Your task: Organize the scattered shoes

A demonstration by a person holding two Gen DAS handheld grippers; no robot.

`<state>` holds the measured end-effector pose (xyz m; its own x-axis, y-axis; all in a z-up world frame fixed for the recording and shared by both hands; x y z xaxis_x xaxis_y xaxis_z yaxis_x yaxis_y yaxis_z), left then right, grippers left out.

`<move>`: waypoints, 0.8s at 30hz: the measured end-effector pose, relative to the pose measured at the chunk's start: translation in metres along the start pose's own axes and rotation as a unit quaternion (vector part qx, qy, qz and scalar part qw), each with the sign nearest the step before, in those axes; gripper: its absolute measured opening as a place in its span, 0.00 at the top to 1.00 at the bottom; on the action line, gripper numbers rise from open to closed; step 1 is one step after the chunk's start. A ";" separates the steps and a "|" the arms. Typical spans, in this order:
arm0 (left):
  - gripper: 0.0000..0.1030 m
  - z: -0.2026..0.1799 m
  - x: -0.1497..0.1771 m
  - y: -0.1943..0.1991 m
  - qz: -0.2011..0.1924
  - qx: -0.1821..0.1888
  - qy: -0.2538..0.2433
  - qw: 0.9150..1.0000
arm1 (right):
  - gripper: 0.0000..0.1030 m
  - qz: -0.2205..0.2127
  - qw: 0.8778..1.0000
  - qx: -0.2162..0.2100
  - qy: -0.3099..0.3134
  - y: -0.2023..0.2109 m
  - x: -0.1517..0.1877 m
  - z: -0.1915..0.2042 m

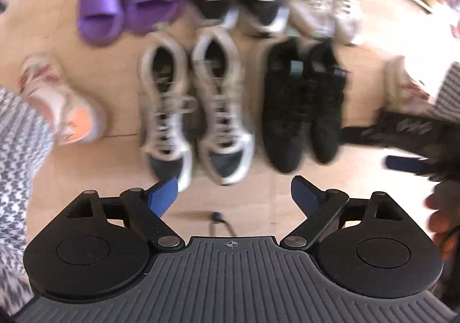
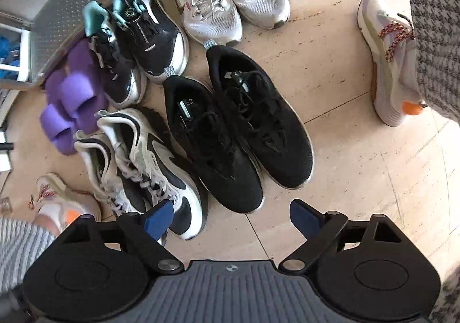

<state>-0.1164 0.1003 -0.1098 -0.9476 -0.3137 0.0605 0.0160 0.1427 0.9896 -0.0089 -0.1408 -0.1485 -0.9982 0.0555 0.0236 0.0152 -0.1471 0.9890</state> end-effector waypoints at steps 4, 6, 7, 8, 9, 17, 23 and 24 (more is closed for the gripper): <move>0.13 0.039 -0.007 -0.010 0.010 0.000 0.036 0.999 | 0.09 -0.046 0.997 0.019 0.055 0.012 -0.017 0.031; 0.13 0.051 -0.008 -0.011 0.009 0.014 0.049 0.999 | 0.10 -0.070 0.994 0.032 0.077 0.016 -0.025 0.040; 0.13 0.056 -0.008 -0.011 0.006 0.014 0.057 0.998 | 0.10 -0.087 0.992 0.036 0.088 0.020 -0.029 0.043; 0.13 0.059 -0.009 -0.011 0.003 0.012 0.061 0.998 | 0.09 -0.103 0.989 0.039 0.097 0.025 -0.030 0.044; 0.13 0.060 -0.009 -0.010 -0.003 0.004 0.063 0.998 | 0.09 -0.119 0.987 0.036 0.105 0.030 -0.029 0.043; 0.13 0.040 -0.015 0.021 -0.072 -0.049 0.036 0.996 | 0.18 -0.205 0.967 -0.026 0.149 0.082 0.001 -0.010; 0.13 0.019 0.008 0.048 -0.105 -0.050 0.020 0.993 | 0.25 -0.215 0.970 -0.071 0.083 0.104 0.009 -0.052; 0.13 0.015 0.013 0.048 -0.105 -0.051 0.015 0.993 | 0.25 -0.216 0.970 -0.082 0.076 0.107 0.009 -0.053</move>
Point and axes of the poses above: each gripper's, at about its wrist camera, not at the fingertips, and y roughly against the way its jaws point, z to its left, x to its underside, the point moved 3 cm from there along -y, roughly the way its jaws point
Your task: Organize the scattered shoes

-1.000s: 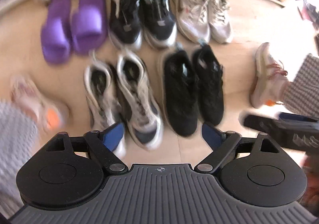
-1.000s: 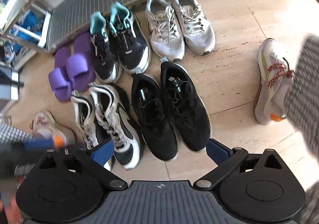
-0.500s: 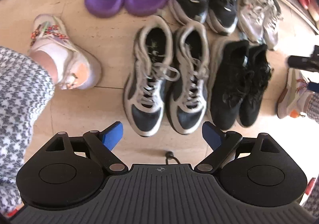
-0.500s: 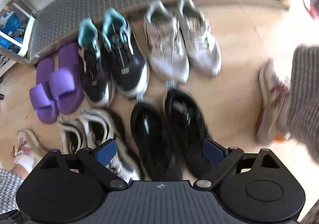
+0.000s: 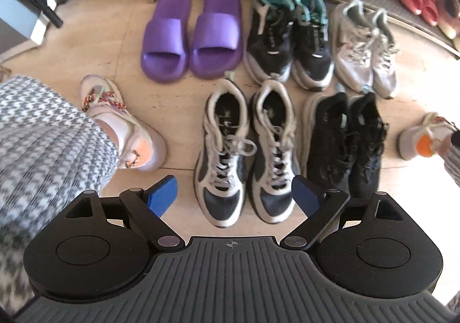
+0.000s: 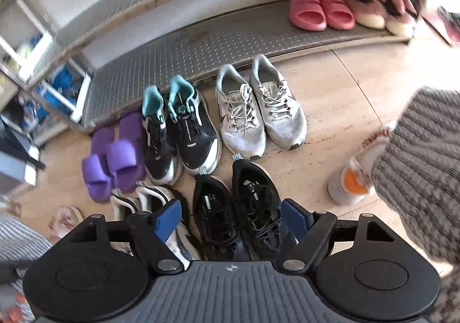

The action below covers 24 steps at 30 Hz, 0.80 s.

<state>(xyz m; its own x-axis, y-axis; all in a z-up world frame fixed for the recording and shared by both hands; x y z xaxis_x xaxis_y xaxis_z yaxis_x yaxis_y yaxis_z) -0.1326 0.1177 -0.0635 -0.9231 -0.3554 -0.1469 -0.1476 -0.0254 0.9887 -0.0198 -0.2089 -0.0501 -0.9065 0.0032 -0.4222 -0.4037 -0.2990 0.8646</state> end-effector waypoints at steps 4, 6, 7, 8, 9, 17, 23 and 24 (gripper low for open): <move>0.12 -0.015 0.010 0.002 0.001 0.001 -0.025 1.000 | 0.25 0.002 0.999 -0.032 -0.007 0.002 0.000 0.004; 0.12 -0.024 0.009 -0.001 0.003 0.002 -0.034 0.999 | 0.25 0.019 0.999 -0.032 -0.005 -0.006 0.003 0.006; 0.12 -0.029 0.008 -0.003 0.005 -0.005 -0.045 0.999 | 0.25 0.026 0.999 -0.032 -0.006 -0.009 0.004 0.007; 0.12 -0.035 0.007 -0.006 0.008 -0.015 -0.057 0.998 | 0.25 0.034 0.999 -0.030 -0.006 -0.012 0.004 0.008; 0.12 -0.038 0.006 -0.007 0.009 -0.021 -0.065 0.998 | 0.25 0.038 0.999 -0.028 -0.004 -0.013 0.004 0.009; 0.12 -0.051 -0.015 -0.009 -0.004 -0.006 -0.060 0.998 | 0.25 0.007 0.999 -0.022 -0.032 -0.006 -0.012 -0.013; 0.12 -0.067 -0.013 -0.049 0.067 0.005 -0.047 0.997 | 0.22 0.089 0.993 -0.002 -0.078 -0.039 -0.005 -0.023; 0.12 -0.072 -0.012 -0.052 0.074 0.010 -0.053 0.996 | 0.21 0.101 0.991 0.000 -0.085 -0.043 -0.003 -0.022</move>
Point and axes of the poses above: each gripper's, at about its wrist camera, not at the fingertips, and y roughly against the way its jaws point, z to its left, x to its underside, the point moved 3 cm from there along -y, roughly the way its jaws point
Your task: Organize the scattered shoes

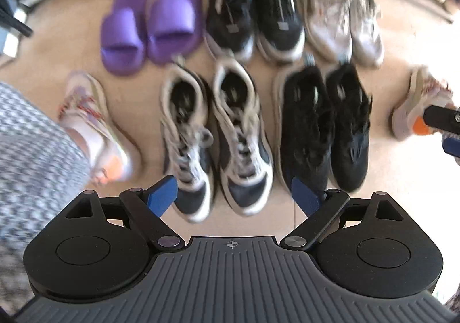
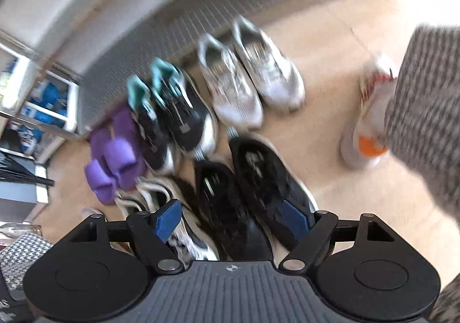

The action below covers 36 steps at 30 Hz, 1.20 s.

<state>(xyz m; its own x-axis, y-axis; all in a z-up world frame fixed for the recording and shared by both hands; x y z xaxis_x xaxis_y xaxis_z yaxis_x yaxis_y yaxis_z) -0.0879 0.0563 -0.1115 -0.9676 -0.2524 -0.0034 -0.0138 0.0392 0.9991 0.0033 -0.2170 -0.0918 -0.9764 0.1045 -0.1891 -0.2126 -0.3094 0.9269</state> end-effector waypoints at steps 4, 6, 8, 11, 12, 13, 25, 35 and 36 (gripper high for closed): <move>0.12 -0.016 -0.003 -0.001 0.005 0.015 -0.025 1.000 | 0.20 0.013 1.000 0.002 0.006 -0.007 0.004 0.007; 0.12 -0.020 -0.005 0.000 0.002 0.014 -0.037 0.999 | 0.19 0.016 1.000 0.009 0.019 -0.009 0.005 0.012; 0.12 -0.021 -0.005 0.000 0.000 0.010 -0.044 0.999 | 0.19 0.016 0.999 0.014 0.028 -0.011 0.004 0.016; 0.12 -0.019 -0.006 -0.004 0.003 0.006 -0.045 0.999 | 0.18 0.014 0.999 0.018 0.033 -0.014 0.002 0.018; 0.12 -0.017 -0.005 -0.007 0.009 0.003 -0.042 0.999 | 0.18 0.014 0.999 0.018 0.033 -0.016 0.001 0.018; 0.12 -0.015 -0.005 -0.008 0.012 0.002 -0.038 0.999 | 0.19 0.014 0.999 0.019 0.033 -0.017 0.001 0.017; 0.12 -0.010 -0.006 -0.010 0.014 -0.006 -0.029 0.999 | 0.18 0.010 1.000 0.021 0.020 -0.016 -0.005 0.010; 0.12 -0.014 -0.005 -0.012 0.021 -0.006 -0.039 0.999 | 0.18 0.019 0.999 0.014 0.030 -0.018 -0.003 0.013; 0.12 -0.015 -0.005 -0.012 0.021 -0.005 -0.040 0.999 | 0.18 0.020 0.999 0.015 0.031 -0.018 -0.003 0.014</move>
Point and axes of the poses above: each gripper's, at about its wrist camera, not at the fingertips, and y roughly against the way its jaws point, z to its left, x to its underside, the point moved 3 cm from there along -y, roughly the way its jaws point
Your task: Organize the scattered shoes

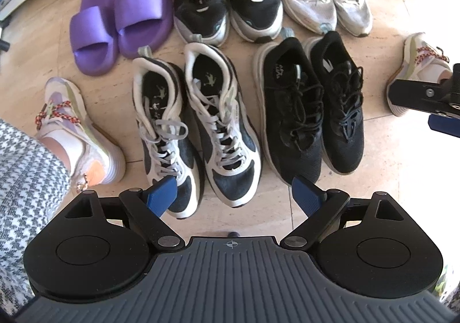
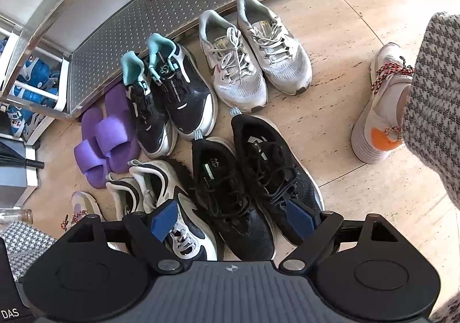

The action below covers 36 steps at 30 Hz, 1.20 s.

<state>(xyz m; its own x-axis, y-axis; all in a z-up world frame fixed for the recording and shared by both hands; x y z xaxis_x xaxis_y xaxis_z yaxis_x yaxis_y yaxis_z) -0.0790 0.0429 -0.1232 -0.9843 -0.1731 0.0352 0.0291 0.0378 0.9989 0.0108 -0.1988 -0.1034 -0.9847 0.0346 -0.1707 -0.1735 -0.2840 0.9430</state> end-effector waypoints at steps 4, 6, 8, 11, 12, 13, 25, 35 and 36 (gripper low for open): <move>0.12 -0.003 0.001 0.001 -0.004 -0.001 -0.003 1.000 | 0.18 -0.002 1.000 0.000 -0.001 0.001 0.000 0.000; 0.12 -0.003 0.001 0.001 -0.002 -0.001 -0.005 1.000 | 0.18 0.001 1.000 0.000 0.001 0.000 0.002 0.001; 0.12 -0.003 0.002 0.001 -0.002 -0.001 -0.006 1.000 | 0.18 0.002 1.000 0.000 0.000 -0.001 0.002 0.001; 0.12 -0.004 0.002 0.002 -0.002 -0.002 -0.006 1.000 | 0.18 0.003 1.000 -0.001 0.001 0.000 0.003 0.000; 0.12 -0.003 0.002 0.002 -0.003 -0.002 -0.006 1.000 | 0.18 0.003 1.000 -0.001 0.001 0.000 0.003 0.001; 0.12 -0.003 0.002 0.002 -0.003 -0.003 -0.006 1.000 | 0.17 0.004 1.000 -0.002 0.002 0.000 0.004 0.001; 0.12 -0.005 0.002 0.002 -0.003 -0.003 -0.013 1.000 | 0.17 0.008 1.000 -0.004 0.003 -0.001 0.006 0.002; 0.12 -0.005 0.002 0.002 -0.003 -0.004 -0.013 1.000 | 0.17 0.010 1.000 -0.005 0.005 -0.002 0.006 0.002; 0.12 -0.007 0.002 0.002 -0.003 -0.004 -0.011 1.000 | 0.17 0.010 1.000 -0.005 0.005 -0.002 0.007 0.002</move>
<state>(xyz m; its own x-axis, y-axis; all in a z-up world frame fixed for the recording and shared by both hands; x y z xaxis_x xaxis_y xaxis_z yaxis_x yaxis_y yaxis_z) -0.0799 0.0360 -0.1205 -0.9879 -0.1522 0.0282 0.0240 0.0296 0.9993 0.0046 -0.1957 -0.1056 -0.9877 0.0197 -0.1554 -0.1543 -0.2936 0.9434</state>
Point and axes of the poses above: each gripper's, at about its wrist camera, not at the fingertips, and y roughly against the way its jaws point, z to its left, x to its underside, the point moved 3 cm from there along -y, roughly the way its jaws point
